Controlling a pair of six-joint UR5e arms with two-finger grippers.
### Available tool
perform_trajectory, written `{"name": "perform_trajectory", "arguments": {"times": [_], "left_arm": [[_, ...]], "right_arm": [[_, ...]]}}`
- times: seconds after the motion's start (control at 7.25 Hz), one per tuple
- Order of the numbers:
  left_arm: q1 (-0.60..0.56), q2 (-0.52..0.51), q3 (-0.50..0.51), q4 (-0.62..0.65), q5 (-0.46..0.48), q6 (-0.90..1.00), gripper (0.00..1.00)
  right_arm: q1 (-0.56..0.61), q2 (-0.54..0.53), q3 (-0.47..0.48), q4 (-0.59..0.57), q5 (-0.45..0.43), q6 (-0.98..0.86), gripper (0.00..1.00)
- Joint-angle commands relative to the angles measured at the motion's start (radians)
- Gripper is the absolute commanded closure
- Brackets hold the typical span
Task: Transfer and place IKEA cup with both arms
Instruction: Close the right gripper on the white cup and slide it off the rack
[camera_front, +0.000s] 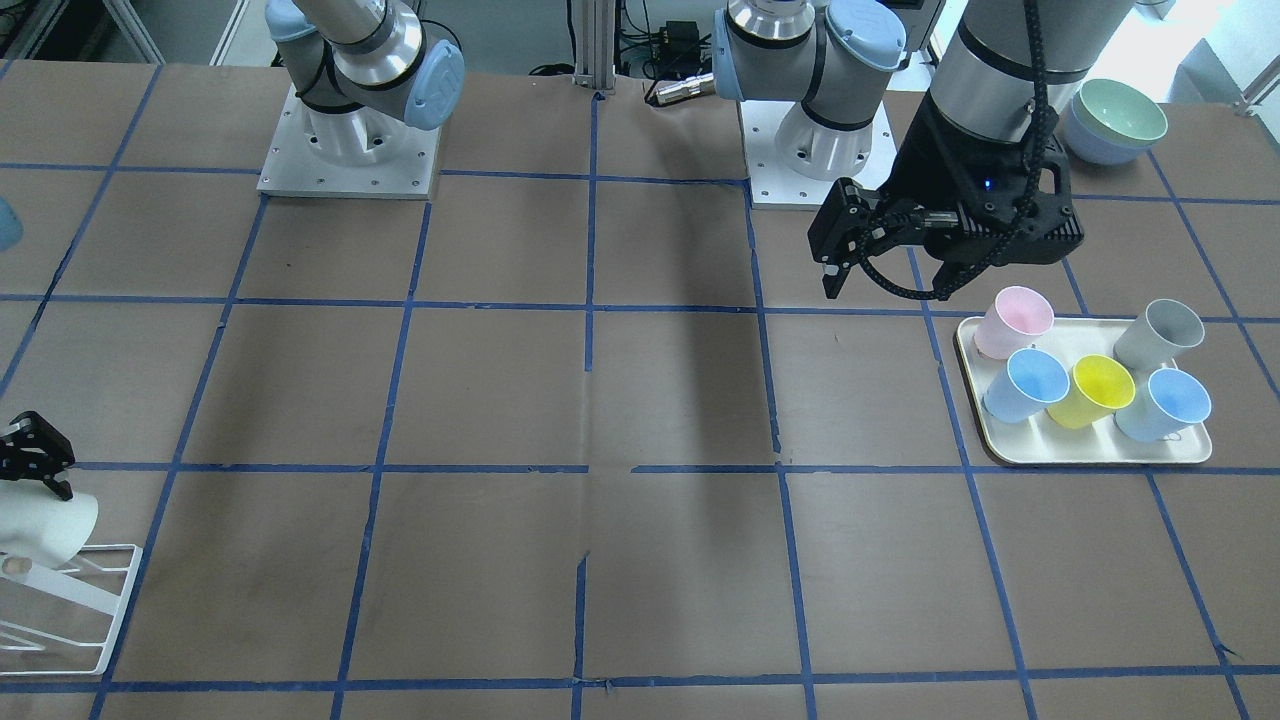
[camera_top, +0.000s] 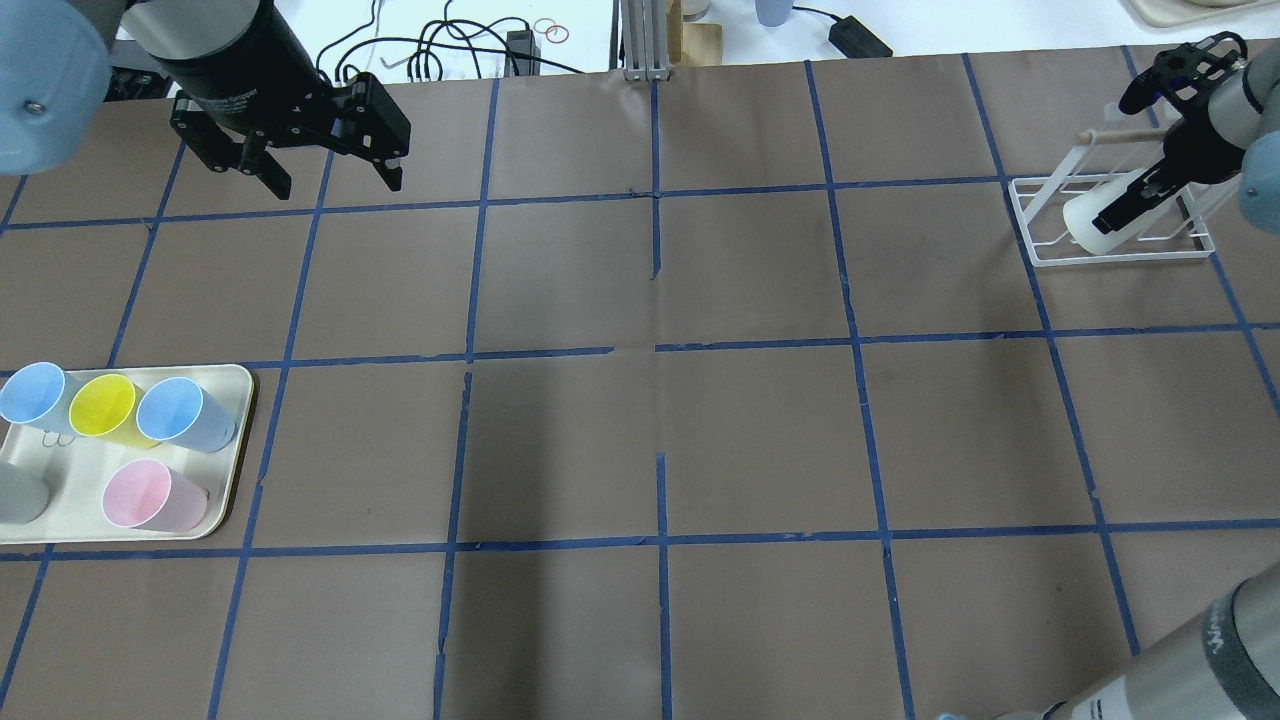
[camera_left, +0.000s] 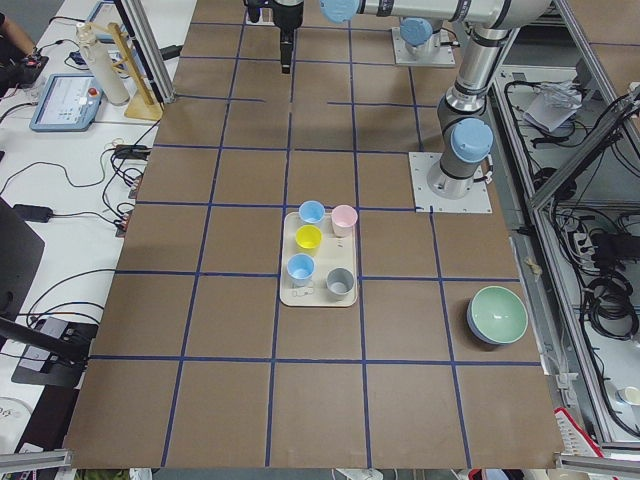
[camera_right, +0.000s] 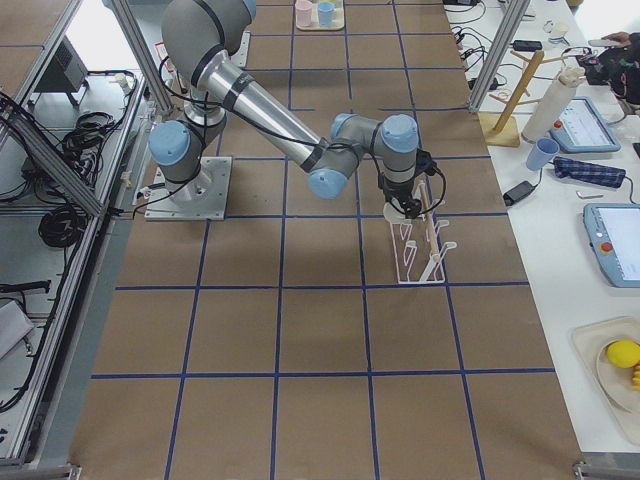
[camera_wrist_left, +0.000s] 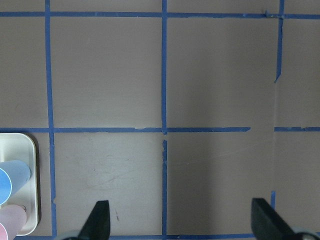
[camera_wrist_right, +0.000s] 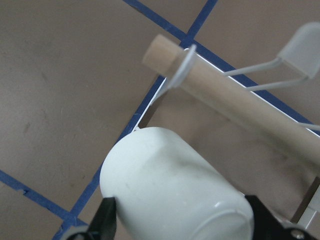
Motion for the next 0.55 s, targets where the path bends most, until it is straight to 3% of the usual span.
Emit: {"name": "perform_trajectory", "arguments": {"times": [0.0,0.41], "left_arm": [[0.001,-0.002,0.0,0.0,0.0,0.0,0.0],[0.001,0.0,0.0,0.0,0.0,0.0,0.0]], "right_arm": [[0.0,0.0,0.001,0.004,-0.001,0.0,0.28],[0.0,-0.006,-0.002,0.004,-0.001,0.0,0.67]]}}
